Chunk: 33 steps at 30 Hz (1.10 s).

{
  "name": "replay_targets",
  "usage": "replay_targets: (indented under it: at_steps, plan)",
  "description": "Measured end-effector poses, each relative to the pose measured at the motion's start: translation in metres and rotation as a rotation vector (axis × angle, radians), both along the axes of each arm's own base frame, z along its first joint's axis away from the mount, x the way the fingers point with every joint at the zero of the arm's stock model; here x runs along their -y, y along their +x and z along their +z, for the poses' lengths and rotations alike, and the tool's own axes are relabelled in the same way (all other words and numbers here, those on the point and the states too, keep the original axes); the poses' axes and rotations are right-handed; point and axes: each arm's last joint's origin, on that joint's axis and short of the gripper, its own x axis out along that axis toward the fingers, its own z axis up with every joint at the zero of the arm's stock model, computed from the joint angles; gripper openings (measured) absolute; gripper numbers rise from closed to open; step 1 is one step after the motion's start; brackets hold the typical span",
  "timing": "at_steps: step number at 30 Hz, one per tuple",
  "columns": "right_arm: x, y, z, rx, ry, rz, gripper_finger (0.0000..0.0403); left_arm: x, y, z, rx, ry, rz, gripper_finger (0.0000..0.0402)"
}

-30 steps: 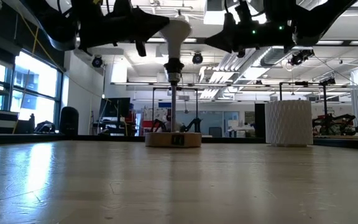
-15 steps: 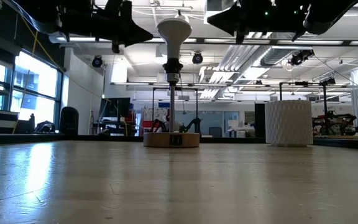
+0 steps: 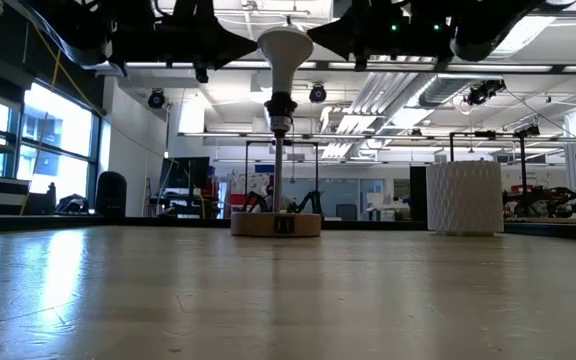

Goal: Screw lightbulb
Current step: Remove the white lightbulb from the desk lamp

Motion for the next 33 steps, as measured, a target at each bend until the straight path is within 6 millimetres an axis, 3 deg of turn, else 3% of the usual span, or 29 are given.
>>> replay_targets:
  at_steps: [9, 16, 25, 33]
  plan:
    - [0.027, 0.009, 0.002, -0.016, 0.043, -0.160, 0.0000, 0.020, 0.006, 0.002, 0.007, 0.001, -0.089, 0.0000]
    - [0.036, -0.006, 0.010, -0.071, 0.045, -0.221, 0.0000, 0.026, 0.004, 0.000, -0.055, -0.030, -0.021, 0.0000]
    - [0.015, -0.018, 0.011, -0.276, 0.014, -0.174, 0.0000, 0.008, -0.010, 0.000, -0.126, -0.026, 0.161, 0.0000]
    - [-0.006, -0.011, 0.007, -0.293, 0.029, -0.196, 0.0000, -0.011, -0.014, -0.002, -0.099, -0.041, 0.110, 0.0000]
